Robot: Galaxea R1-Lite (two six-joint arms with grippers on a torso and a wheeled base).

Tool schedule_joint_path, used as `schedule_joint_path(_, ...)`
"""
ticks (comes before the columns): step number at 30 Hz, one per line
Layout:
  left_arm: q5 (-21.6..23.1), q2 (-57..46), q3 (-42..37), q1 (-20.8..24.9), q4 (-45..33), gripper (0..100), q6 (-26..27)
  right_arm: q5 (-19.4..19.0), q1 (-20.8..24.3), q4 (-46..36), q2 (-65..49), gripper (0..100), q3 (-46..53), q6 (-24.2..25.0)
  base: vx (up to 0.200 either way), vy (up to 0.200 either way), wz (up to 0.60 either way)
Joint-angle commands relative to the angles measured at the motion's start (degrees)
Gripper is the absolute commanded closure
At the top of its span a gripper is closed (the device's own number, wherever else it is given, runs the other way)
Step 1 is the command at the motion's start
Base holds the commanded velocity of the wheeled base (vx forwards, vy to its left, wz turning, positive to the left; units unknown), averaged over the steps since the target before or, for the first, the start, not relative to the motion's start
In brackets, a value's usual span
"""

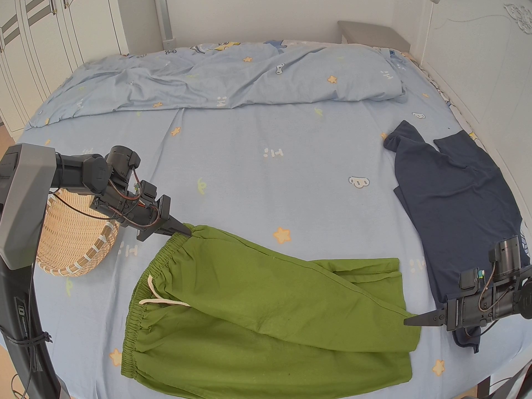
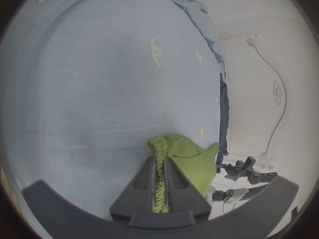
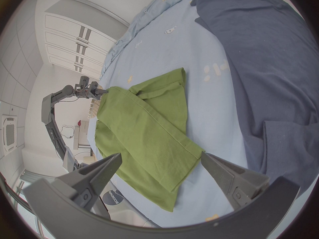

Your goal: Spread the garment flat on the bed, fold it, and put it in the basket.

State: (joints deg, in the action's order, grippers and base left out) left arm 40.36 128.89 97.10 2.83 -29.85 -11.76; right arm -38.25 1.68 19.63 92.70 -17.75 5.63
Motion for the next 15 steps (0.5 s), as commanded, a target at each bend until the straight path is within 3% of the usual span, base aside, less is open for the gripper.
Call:
schedule_joint_path(1, 0.0, -0.6, -0.1, 0.0, 0.0, 100, 0.0, 0.0, -0.1, 0.0, 1.3, 0, 0.1, 0.0, 0.000, 0.000, 0.00)
schedule_joint_path(15, 0.0, -0.5, -0.2, 0.1, 0.0, 100, 0.0, 0.2, -0.7, 0.1, 4.2, 0, -0.7, 0.1, 0.000, 0.000, 0.00)
